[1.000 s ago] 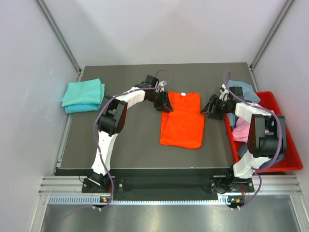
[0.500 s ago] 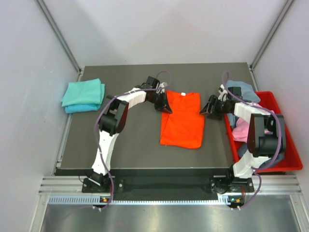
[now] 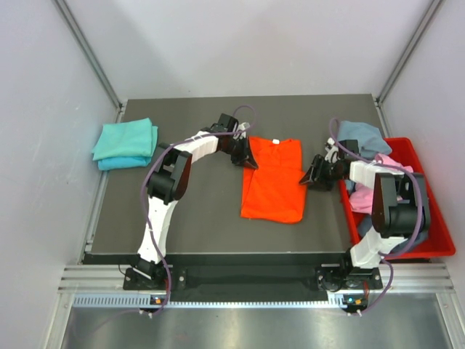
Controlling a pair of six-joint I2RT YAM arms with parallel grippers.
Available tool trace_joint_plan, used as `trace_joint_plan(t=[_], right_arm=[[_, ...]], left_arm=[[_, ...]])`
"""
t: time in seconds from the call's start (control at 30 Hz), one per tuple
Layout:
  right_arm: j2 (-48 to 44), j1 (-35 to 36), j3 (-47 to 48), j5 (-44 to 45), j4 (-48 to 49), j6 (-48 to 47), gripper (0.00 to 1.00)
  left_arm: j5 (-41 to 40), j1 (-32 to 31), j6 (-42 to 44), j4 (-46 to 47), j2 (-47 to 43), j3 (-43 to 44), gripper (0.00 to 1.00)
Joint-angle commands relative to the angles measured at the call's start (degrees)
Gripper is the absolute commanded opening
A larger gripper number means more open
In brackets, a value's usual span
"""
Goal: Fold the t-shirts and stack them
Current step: Fold the tshirt
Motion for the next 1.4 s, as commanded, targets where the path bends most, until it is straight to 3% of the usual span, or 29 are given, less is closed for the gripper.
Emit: trace_joint_plan(t=[0.0, 0.27, 0.47, 0.57, 0.87, 1.37], right_arm=[[0.8, -0.1, -0.5, 1.5, 1.3, 0.2, 0.5], [3.8, -0.1, 3.7, 2.6, 2.2, -0.2, 0.44], [6.5, 0.4, 5.6, 1.3, 4.4, -0.4, 0.27], [7.1, 1.7, 6.7, 1.4, 4.6, -0.6, 0.15], [2.6, 1.9, 9.7, 0.7, 3.5, 0.2, 0.01], [0.1, 7.0, 10.4, -1.6, 5.6, 2.5, 0.0]], left_arm=[[0.4, 0.4, -0.4, 1.8, -4.4, -0.5, 0.0], [-0.1, 0.4, -0.6, 2.0, -5.3, -1.2, 0.0], [-0.3, 0.4, -0.3, 1.8, -5.6, -1.8, 0.0], [-0.3, 0.4, -0.2, 1.7, -5.7, -1.9, 0.0], [-0.9, 0.4, 0.8, 1.1, -9.2, -2.0, 0.0], [-0.9, 1.0, 1.1, 0.2, -17.4, -9.3, 0.0]])
